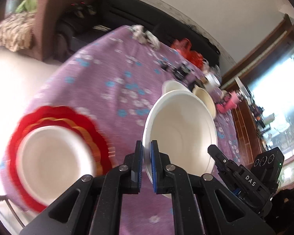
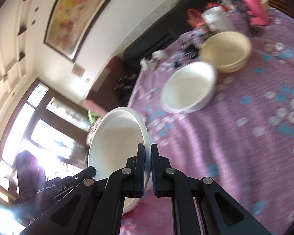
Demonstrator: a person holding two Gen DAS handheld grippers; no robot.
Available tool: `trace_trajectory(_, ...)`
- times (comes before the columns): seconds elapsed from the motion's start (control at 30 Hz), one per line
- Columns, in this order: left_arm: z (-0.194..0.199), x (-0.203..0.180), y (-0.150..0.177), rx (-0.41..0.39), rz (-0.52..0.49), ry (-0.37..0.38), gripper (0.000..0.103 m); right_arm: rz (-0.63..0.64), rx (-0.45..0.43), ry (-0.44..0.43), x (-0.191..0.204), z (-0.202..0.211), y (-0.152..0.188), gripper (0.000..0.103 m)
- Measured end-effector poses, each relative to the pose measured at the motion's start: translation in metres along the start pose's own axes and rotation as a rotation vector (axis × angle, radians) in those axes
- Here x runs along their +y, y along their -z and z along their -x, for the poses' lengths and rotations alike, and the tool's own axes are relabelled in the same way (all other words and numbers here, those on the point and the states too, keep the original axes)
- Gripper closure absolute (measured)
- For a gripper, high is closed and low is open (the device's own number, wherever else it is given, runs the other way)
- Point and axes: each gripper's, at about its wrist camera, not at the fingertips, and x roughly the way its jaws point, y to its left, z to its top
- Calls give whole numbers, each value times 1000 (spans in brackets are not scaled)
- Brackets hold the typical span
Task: Organize plates and bowls
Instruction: 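Lift the white bowl and carry it toward the red plate stack, then lower the white bowl onto the red plate stack and open the right gripper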
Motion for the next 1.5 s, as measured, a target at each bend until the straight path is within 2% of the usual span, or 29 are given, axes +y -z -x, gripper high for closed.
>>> trace_trajectory(0.2,40,50,9,-62,67,-56,96,68,83,-38,47,-37,34,96)
trace_trajectory(0.43,62,89,18,-88,117,-74,96,117,146,-39,79,-68,62,96)
trace_trajectory(0.6,65,110,27,-76,150,-82,96,135,191,-26,83,-83,74,96)
trace_trajectory(0.83,65,137,40,-18,186,-86,95,152,244,-1,93,-98,89,96)
trace_trajectory(1.37,53,162,37,32,228,-99,94,153,316,58,94,-136,100,95)
trace_trajectory(1.5,51,165,37,42,220,-125,92,153,338,62,93,-142,103,93)
